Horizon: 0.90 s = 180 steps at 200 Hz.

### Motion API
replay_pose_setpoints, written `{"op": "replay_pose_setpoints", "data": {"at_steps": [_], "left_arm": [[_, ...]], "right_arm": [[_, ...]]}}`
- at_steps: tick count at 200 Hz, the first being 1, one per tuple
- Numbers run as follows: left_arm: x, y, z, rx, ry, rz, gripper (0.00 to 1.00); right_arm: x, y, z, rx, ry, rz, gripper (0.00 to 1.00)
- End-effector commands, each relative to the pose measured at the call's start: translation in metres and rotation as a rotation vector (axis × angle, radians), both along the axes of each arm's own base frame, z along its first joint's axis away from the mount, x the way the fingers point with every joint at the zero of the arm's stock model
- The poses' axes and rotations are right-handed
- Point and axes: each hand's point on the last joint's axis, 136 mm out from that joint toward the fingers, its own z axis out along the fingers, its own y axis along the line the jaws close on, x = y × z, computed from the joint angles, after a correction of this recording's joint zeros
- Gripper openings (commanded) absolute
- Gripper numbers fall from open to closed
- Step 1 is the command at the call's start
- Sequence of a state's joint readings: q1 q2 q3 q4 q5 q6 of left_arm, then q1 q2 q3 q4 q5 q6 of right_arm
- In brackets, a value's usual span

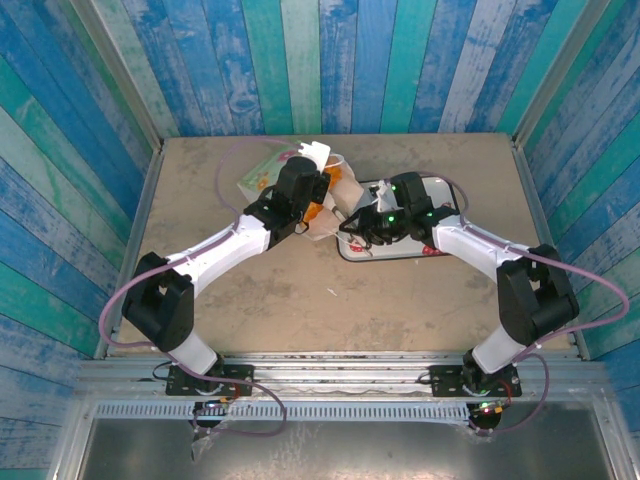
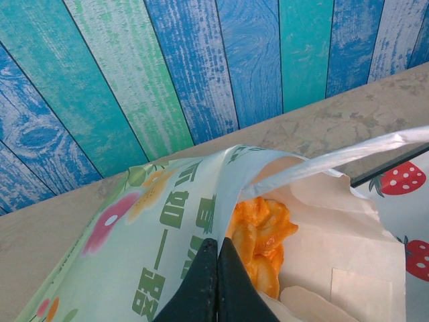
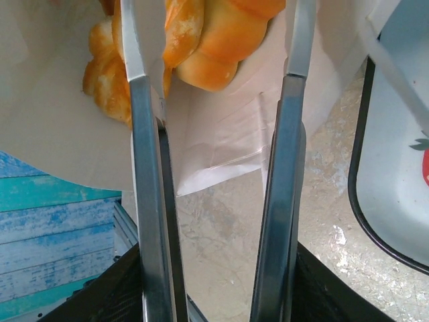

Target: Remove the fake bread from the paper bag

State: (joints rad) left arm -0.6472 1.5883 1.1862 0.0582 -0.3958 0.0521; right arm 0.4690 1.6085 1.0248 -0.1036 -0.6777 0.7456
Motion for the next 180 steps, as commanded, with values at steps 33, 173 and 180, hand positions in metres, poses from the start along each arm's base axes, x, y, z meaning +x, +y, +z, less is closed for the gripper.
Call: {"op": "replay_pose_setpoints", "data": {"at_steps": [33, 173, 180], "left_arm": [[-0.014, 0.008, 0.059, -0.110, -0.122, 0.004, 0.00], [-0.017, 0.011, 0.061, -0.126, -0.123, 0.010, 0.00], [-0.017, 0.011, 0.061, -0.125, -0.123, 0.011, 0.00]], "right_arm": [[0.005, 0.007, 0.034, 0.051, -0.109, 0.025, 0.51], [0.010, 0.019, 0.031, 0.064, -0.097, 0.042, 0.46], [0.010, 0.020, 0.032, 0.066, -0.101, 0.044, 0.44]]}}
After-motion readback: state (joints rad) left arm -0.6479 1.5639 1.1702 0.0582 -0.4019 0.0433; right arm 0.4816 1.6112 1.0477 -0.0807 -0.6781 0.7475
